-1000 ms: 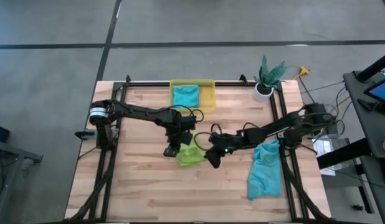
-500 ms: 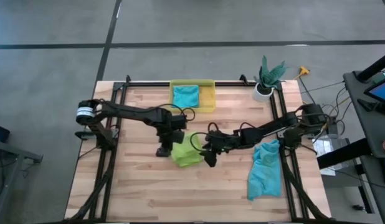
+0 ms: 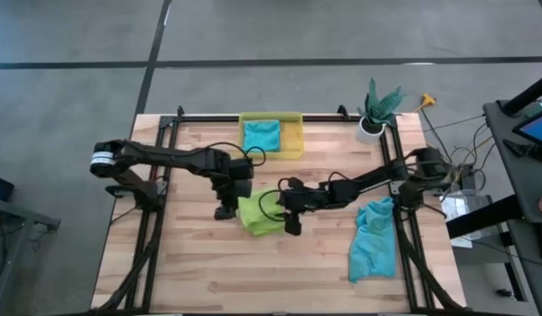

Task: Fold microfiber towels
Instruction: Fold the green microfiber cloth

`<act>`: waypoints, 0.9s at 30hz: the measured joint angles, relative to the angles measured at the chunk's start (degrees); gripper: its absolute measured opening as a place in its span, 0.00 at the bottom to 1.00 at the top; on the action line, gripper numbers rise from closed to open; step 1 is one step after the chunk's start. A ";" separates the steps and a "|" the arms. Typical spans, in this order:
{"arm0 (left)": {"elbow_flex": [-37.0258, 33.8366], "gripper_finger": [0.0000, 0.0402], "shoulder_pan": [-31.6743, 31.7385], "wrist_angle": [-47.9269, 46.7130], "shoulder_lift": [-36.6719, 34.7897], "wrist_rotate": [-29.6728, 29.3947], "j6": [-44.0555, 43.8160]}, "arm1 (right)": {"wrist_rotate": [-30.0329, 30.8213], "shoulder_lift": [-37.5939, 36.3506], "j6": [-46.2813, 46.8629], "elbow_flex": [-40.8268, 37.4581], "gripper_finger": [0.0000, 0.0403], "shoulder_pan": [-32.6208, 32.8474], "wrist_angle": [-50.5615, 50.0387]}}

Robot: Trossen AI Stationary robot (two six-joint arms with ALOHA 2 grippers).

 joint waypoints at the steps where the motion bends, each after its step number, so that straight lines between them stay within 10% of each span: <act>1: -0.74 0.41 0.02 -0.16 -1.05 -0.08 -0.70 | -1.11 1.46 0.16 0.86 0.47 -0.14 0.11; 27: -17.09 0.41 0.04 5.11 -18.78 -0.19 -10.55 | -21.49 11.91 14.67 18.97 0.43 -1.21 -21.29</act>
